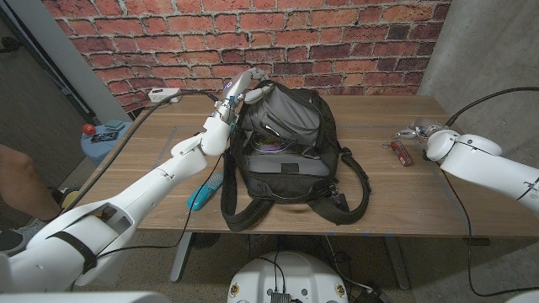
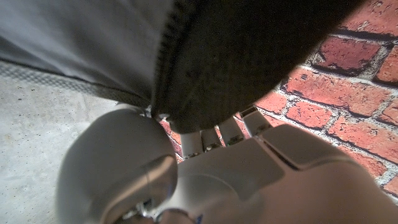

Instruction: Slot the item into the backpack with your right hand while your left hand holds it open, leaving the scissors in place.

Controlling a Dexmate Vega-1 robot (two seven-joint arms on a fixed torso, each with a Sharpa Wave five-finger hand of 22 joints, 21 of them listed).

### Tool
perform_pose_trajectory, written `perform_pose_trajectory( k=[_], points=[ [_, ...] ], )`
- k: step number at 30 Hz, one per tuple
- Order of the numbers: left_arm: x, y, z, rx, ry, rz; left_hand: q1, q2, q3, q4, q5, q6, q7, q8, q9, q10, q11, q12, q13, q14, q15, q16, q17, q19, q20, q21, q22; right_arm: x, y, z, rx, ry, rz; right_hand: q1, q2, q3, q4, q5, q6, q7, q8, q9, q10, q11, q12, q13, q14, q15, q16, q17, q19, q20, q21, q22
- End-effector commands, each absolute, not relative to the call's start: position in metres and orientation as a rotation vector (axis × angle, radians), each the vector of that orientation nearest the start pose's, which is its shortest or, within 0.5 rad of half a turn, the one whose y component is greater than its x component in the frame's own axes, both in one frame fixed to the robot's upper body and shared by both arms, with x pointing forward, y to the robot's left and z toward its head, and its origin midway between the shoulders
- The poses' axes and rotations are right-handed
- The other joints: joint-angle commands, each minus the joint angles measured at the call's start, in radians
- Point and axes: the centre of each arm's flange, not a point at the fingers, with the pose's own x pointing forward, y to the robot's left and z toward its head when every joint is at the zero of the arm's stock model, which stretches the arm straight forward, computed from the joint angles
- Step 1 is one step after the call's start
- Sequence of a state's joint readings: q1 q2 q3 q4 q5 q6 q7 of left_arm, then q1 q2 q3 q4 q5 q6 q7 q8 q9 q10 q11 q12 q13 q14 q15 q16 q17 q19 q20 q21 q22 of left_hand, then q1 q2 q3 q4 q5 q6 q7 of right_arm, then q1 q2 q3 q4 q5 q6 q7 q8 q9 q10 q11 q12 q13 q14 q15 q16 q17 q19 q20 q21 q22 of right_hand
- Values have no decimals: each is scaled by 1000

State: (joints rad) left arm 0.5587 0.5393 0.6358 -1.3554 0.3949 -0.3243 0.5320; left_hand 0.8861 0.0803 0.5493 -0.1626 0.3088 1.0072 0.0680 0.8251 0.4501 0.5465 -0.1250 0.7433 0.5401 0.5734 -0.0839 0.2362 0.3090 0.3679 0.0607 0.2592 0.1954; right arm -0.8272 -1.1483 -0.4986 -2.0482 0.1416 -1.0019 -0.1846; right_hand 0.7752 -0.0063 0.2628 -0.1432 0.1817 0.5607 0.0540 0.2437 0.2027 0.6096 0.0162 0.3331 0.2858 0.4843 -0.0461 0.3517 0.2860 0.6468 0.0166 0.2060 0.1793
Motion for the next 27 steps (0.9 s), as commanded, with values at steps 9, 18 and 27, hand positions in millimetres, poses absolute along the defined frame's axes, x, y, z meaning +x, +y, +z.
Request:
perform_pose_trajectory(
  k=[9, 18, 27],
  points=[
    [616, 177, 102, 882, -1190, 121, 27, 16, 8, -2, 12, -2, 1, 11, 0, 2, 1, 6, 6, 11, 1, -6, 7, -6, 0, 0, 0, 562, -384, 29, -1114, 153, -399, -3, -21, -17, -1, 11, 8, 32, -3, 3, 10, 26, 11, 13, -4, 4, 6, 11, -3, 20, -1, 5],
    [619, 176, 104, 885, -1188, 108, 27, 15, 10, -3, 15, -3, 1, 13, -1, 3, 2, 6, 7, 13, 0, -7, 8, -5, -1, 0, 1, 563, -382, 30, -1140, 205, -429, 8, -21, -17, -6, 16, 18, 36, -3, 4, 23, 30, 21, 20, 11, 4, 14, 15, 10, 23, 5, 5],
    [620, 177, 104, 889, -1188, 104, 26, 16, 11, -1, 17, -6, 2, 17, 0, 2, 3, 6, 7, 11, 1, -8, 11, -4, 0, 0, 1, 565, -379, 30, -1138, 243, -436, 21, -18, -16, -9, 20, 29, 36, -2, 5, 38, 36, 32, 28, 27, 6, 22, 21, 20, 29, 10, 5]
  ],
)
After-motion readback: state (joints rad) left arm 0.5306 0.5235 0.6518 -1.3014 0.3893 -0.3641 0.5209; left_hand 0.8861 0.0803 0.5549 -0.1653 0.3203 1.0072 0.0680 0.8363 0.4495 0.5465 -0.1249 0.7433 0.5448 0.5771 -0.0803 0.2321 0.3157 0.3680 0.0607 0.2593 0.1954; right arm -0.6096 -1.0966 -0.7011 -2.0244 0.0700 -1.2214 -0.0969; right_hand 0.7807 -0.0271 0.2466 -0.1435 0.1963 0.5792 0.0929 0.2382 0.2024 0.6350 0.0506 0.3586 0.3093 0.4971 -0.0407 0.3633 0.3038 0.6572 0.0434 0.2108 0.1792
